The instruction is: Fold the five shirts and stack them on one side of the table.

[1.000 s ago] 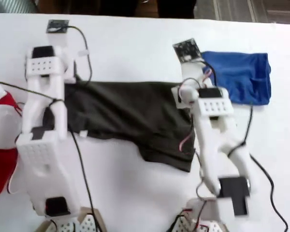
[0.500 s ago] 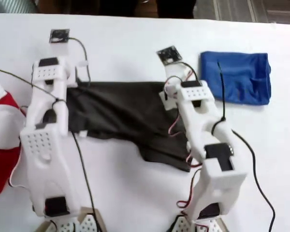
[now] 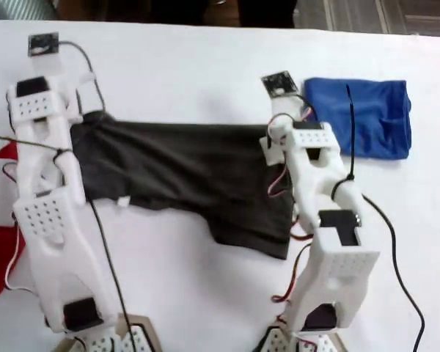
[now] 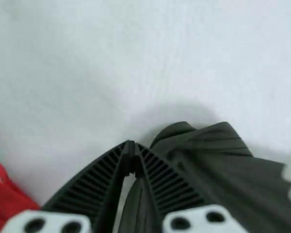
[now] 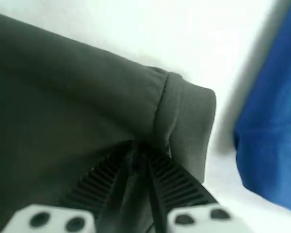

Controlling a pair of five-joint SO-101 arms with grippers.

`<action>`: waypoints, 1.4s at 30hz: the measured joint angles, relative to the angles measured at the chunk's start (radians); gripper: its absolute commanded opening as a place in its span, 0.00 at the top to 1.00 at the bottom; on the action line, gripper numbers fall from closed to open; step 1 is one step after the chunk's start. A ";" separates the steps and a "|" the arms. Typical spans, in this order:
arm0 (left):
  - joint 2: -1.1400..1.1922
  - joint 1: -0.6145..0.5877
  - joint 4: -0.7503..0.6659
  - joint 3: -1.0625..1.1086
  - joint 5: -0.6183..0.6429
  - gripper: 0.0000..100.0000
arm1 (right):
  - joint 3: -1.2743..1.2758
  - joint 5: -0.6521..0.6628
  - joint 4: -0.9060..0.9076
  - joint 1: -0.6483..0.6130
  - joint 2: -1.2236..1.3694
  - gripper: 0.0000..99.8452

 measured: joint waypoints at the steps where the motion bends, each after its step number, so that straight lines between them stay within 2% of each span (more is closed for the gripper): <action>1: 0.000 0.002 0.028 -0.041 0.000 0.97 | 0.000 0.000 0.000 0.000 0.000 0.98; 5: 0.000 0.002 0.063 -0.161 0.000 0.97 | 0.000 0.000 0.000 0.028 -0.044 0.98; 9: 0.012 0.037 0.038 -0.180 0.000 0.97 | 0.000 -0.002 0.000 0.057 -0.120 0.98; 15: 0.126 0.152 -0.100 -0.178 0.000 0.97 | 0.000 -0.002 0.028 -0.043 -0.149 0.98; 20: 0.230 0.176 -0.212 -0.178 -0.002 0.97 | 0.000 -0.002 0.017 -0.115 -0.109 0.98; 25: 0.264 0.141 -0.224 -0.178 -0.002 0.97 | 0.000 -0.002 -0.028 -0.101 0.012 0.98; 30: 0.264 0.055 -0.224 -0.178 -0.008 0.97 | -0.026 0.000 -0.035 -0.040 0.034 0.98; 34: 0.264 0.000 -0.221 -0.178 -0.058 0.97 | -0.041 0.094 -0.035 0.018 0.034 0.98; 42: 0.264 -0.006 -0.121 -0.193 -0.074 0.97 | -0.057 0.135 -0.009 0.037 0.034 0.98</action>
